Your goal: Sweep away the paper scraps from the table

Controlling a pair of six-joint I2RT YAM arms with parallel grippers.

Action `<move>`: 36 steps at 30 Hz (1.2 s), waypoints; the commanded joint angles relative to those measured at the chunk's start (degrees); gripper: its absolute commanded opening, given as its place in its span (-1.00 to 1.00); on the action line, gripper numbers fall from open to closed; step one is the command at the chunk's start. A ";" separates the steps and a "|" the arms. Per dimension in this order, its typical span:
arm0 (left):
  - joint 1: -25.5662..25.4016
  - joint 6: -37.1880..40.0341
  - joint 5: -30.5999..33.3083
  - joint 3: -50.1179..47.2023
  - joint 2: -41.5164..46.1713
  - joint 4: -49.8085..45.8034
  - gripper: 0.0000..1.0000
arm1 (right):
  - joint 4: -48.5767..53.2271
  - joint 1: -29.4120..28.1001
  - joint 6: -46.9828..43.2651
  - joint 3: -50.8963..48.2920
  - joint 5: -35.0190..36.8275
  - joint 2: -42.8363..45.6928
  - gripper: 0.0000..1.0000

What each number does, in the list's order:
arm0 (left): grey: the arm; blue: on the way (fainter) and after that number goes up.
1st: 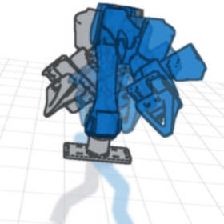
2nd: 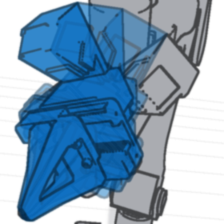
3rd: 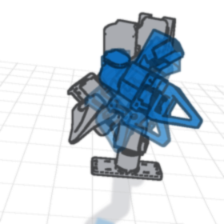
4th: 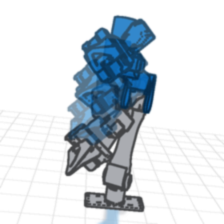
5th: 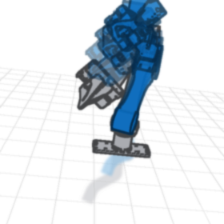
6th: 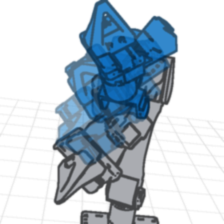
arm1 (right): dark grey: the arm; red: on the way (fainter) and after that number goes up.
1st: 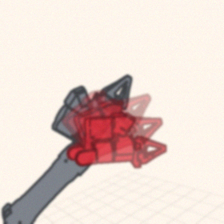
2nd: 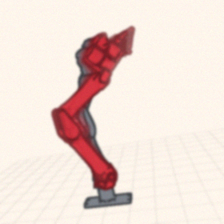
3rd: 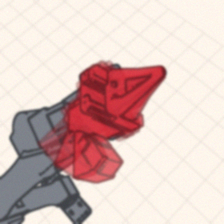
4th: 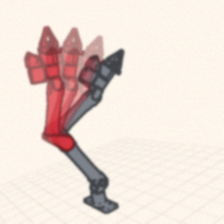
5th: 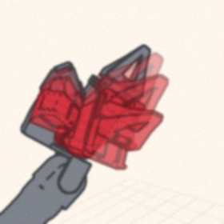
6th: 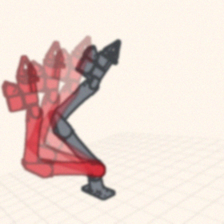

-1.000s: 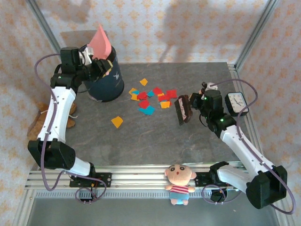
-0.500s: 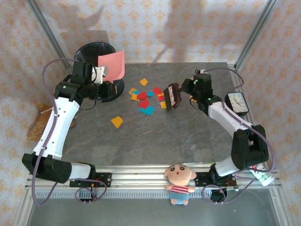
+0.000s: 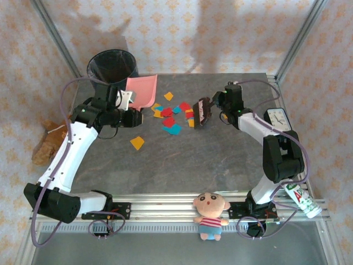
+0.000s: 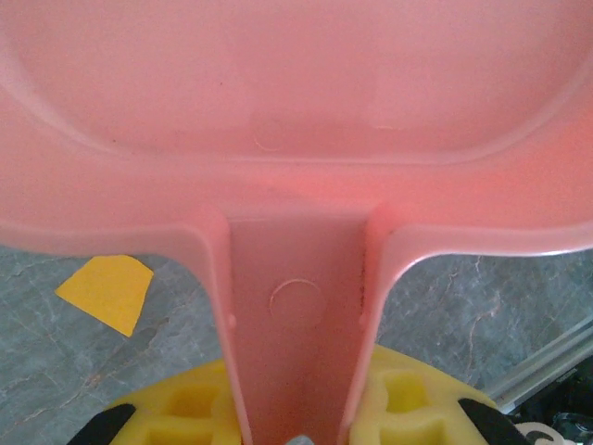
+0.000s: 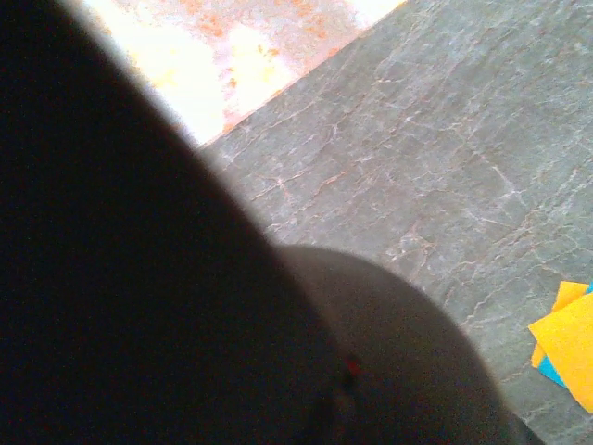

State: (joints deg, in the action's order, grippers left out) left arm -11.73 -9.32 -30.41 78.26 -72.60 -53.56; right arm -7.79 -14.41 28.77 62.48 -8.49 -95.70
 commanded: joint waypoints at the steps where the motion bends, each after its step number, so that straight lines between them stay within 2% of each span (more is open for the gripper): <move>1: -0.56 1.19 0.45 -0.73 0.99 1.26 -1.00 | 1.43 0.26 0.18 -2.53 4.93 3.61 -1.00; 7: -1.11 1.46 0.18 -1.05 0.41 1.44 -1.00 | 8.94 0.26 -1.80 -7.14 9.17 10.14 -1.00; 13: -1.94 1.73 -0.91 -1.27 0.11 1.66 -1.00 | 14.18 0.31 -1.72 -12.11 9.09 17.27 -1.00; 20: -2.59 1.85 -1.05 -1.17 -0.22 1.73 -1.00 | 6.67 0.26 -4.88 -17.42 5.19 25.76 -1.00; 24: -3.08 1.85 -0.79 -1.27 -0.37 1.49 -1.00 | 2.53 0.28 -7.70 -17.76 5.77 27.59 -1.00; 27: -3.52 2.00 -0.41 -1.27 -0.37 0.97 -1.00 | 2.80 0.29 -10.78 -16.37 8.69 29.48 -1.00; 36: -5.01 2.56 1.87 -1.61 -0.38 -0.91 -1.00 | 5.11 0.42 -24.53 -10.89 24.76 26.68 -1.00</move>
State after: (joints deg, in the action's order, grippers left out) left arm -16.16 -8.43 -30.50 77.25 -72.64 -53.41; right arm -0.89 -14.41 11.07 48.49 7.68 -68.14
